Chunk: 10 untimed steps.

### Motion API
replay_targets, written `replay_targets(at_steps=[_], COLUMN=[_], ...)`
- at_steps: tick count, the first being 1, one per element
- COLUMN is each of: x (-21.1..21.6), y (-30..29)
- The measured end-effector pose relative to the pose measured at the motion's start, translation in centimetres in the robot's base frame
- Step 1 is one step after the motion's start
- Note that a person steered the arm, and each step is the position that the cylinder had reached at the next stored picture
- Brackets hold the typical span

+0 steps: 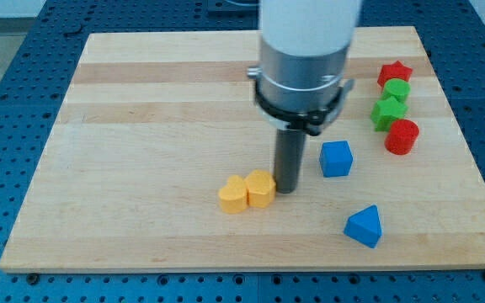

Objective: Slide blue cube closer to red circle

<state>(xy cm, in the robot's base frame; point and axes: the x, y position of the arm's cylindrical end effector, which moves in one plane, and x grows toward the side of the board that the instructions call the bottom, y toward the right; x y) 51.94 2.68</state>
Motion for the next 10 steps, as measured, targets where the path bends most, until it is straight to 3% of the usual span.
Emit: replay_targets(at_steps=[2,4,7,10], x=[-4.8,-3.7,-2.4,-2.7], y=[1.5,10.3,6.1,12.4])
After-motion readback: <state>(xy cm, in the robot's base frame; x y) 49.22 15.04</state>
